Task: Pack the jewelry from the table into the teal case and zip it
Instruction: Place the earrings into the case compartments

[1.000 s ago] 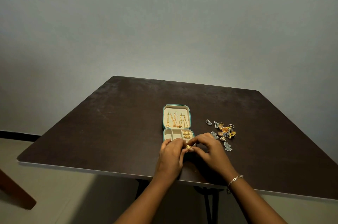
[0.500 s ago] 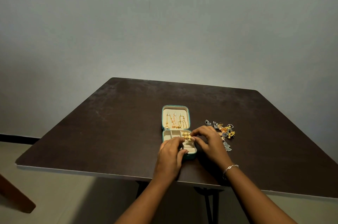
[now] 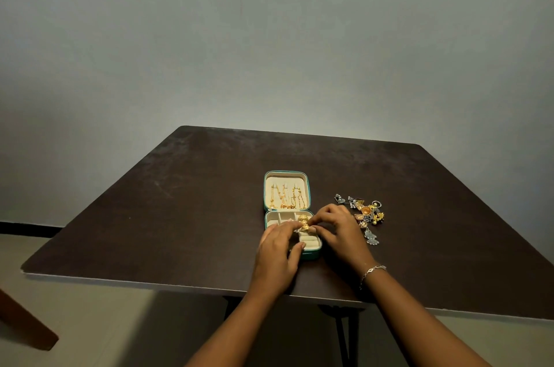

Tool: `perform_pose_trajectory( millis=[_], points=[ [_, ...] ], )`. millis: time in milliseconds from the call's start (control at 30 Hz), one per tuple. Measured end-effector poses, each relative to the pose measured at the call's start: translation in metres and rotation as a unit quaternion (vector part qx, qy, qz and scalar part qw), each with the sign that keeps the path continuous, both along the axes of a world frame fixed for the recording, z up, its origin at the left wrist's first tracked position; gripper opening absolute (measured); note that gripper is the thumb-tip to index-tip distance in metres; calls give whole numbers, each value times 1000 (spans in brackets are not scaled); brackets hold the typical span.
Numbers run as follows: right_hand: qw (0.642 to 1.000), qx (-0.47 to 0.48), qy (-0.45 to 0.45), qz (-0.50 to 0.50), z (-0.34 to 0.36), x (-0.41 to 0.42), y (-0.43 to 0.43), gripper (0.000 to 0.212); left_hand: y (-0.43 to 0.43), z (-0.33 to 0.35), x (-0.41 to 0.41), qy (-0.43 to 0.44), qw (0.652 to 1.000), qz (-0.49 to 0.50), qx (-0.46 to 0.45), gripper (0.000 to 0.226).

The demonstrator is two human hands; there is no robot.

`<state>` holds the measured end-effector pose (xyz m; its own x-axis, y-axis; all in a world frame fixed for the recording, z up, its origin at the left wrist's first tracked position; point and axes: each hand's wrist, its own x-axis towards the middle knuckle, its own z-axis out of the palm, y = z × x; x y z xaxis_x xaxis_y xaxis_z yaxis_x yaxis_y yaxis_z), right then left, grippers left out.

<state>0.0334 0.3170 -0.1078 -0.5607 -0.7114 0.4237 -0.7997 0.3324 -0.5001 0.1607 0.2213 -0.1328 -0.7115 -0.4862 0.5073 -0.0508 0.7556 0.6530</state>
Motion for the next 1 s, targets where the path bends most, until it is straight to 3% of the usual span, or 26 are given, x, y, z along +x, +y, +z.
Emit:
perform_pose_trajectory(
  millis=[200, 433, 633, 833, 1000],
  points=[
    [999, -25, 32, 9, -6, -2, 4, 19, 2, 1, 2, -3, 999, 1, -41, 48],
    [995, -15, 93, 13, -11, 0, 6, 31, 2, 2, 2, -8, 999, 3, -42, 40],
    [998, -24, 56, 31, -11, 1, 7, 39, -2, 1, 3, -6, 999, 5, -46, 38],
    [998, -53, 8, 20, -3, -7, 39, 17, -5, -1, 2, 9, 998, 2, -58, 35],
    [990, -105, -17, -91, 2, -41, 66, 15, -4, -2, 0, 27, 998, 3, -63, 33]
  ],
)
